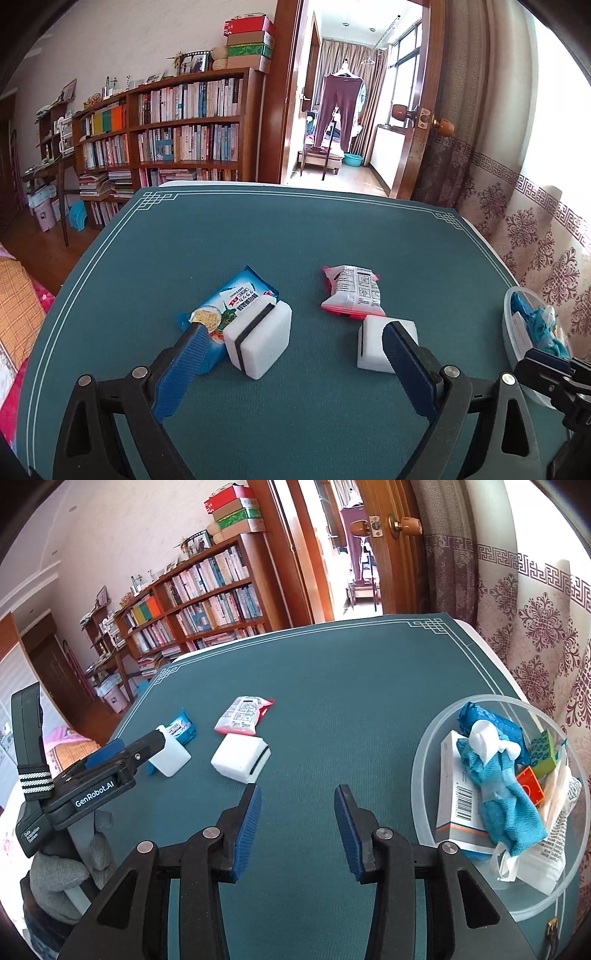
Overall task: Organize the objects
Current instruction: 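Move both grippers to the white sponges and grasp one with the left gripper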
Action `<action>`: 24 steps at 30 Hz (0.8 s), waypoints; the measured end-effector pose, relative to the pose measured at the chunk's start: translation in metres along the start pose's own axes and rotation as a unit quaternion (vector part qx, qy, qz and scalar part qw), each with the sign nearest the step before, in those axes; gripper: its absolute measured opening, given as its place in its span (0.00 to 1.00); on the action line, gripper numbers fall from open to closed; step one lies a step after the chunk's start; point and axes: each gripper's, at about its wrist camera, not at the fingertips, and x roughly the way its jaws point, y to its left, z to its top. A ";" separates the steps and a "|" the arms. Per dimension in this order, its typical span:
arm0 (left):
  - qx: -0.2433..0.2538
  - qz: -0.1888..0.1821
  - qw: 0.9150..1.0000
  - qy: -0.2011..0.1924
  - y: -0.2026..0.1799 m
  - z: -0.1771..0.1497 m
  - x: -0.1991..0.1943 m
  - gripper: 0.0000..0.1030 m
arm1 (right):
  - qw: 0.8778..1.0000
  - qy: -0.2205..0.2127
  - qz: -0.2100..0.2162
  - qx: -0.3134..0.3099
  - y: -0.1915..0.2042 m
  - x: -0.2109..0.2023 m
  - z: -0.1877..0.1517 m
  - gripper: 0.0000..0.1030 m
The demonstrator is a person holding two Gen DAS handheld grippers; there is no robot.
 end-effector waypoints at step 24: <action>0.000 -0.013 1.000 0.020 0.017 -0.008 0.023 0.38 | 0.999 0.043 0.012 0.003 0.028 0.053 -0.009 0.42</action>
